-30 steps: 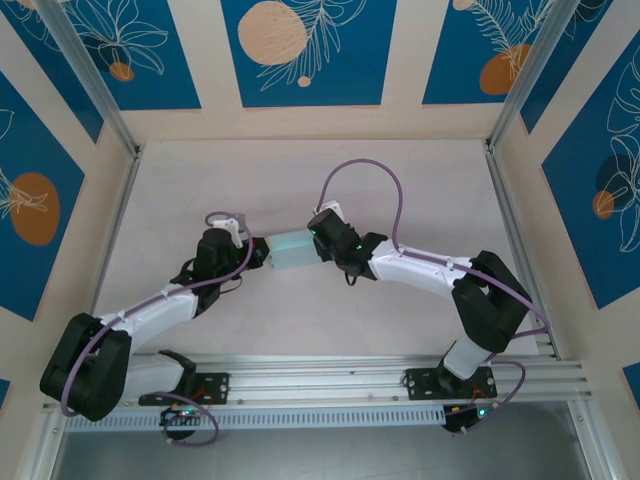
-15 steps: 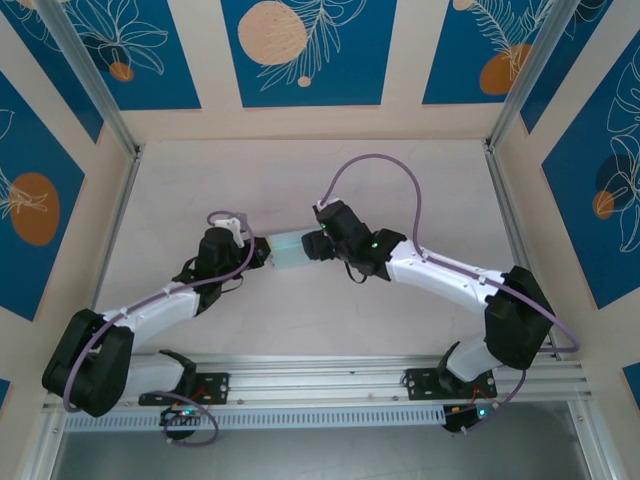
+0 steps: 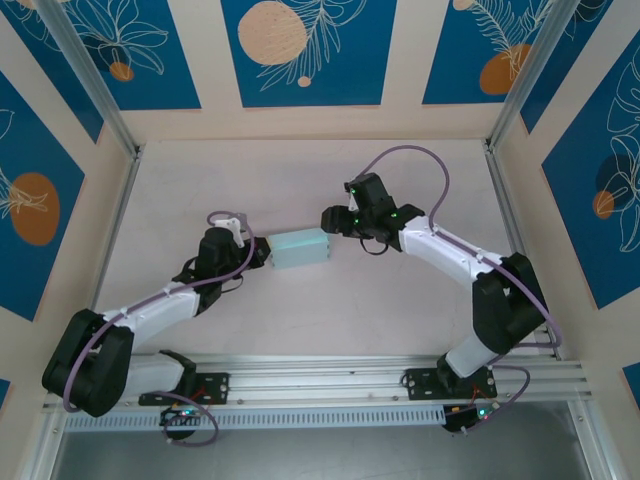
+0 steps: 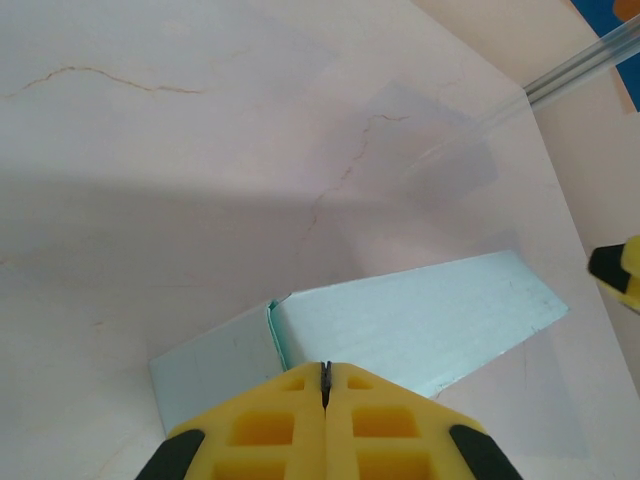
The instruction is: Fold the paper box
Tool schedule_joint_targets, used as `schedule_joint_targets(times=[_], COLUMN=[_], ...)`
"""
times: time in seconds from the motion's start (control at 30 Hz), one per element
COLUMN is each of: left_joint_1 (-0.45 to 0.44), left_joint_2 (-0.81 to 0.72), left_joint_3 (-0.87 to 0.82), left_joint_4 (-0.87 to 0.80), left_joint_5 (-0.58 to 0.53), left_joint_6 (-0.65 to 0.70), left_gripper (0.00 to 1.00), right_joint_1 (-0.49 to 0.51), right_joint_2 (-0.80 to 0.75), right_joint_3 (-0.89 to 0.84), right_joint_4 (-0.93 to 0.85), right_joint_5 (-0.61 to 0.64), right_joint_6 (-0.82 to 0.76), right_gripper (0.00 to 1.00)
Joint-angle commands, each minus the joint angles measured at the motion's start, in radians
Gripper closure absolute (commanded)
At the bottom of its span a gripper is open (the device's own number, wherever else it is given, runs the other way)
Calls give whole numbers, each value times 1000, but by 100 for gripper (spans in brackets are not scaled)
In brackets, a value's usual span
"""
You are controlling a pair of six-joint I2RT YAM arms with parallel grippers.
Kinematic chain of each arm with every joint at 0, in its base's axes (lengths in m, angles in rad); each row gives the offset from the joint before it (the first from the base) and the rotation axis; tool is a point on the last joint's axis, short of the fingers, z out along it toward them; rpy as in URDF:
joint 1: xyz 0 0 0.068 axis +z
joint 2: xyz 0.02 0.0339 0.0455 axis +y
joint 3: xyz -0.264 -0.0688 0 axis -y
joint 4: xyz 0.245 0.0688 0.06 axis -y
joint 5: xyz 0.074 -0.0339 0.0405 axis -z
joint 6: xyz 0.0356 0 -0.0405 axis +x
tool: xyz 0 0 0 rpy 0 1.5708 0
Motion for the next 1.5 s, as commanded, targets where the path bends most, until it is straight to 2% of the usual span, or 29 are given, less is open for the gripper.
schedule_joint_targets(times=[0.0,0.3,0.4,0.47,0.53,0.63,0.7,0.83,0.97,1.13,1.37,1.47], left_joint_1=[-10,-11,-11,-11,-10,-10,-10,-11,-11,-19,-28,-28], left_joint_2=[37,33,35,34,30,25,24,24,7,-53,-207,-244], left_joint_3=[-30,-34,-35,-35,-35,-31,-30,-54,-103,-172,-221,-206], left_joint_4=[-142,-150,-154,-160,-171,-203,-225,-214,-177,-166,-251,-274], left_joint_5=[-26,-38,-45,-50,-59,-67,-67,-48,-13,10,-11,-23], left_joint_6=[15,15,15,13,16,29,38,39,32,17,10,18], left_gripper=[97,97,97,97,96,82,76,77,87,88,84,76], right_joint_1=[-20,-57,-69,-74,-76,-76,-75,-69,-47,-13,45,58], right_joint_2=[27,87,100,108,112,114,112,97,51,-19,-123,-171], right_joint_3=[-29,-115,-145,-163,-177,-195,-208,-234,-284,-360,-423,-413], right_joint_4=[38,103,130,143,155,164,171,185,209,237,209,173], right_joint_5=[-137,-188,-193,-198,-200,-200,-203,-192,-158,-105,-34,-13], right_joint_6=[43,64,74,81,84,84,83,78,71,65,77,72], right_gripper=[43,55,65,68,68,69,70,72,72,72,72,69])
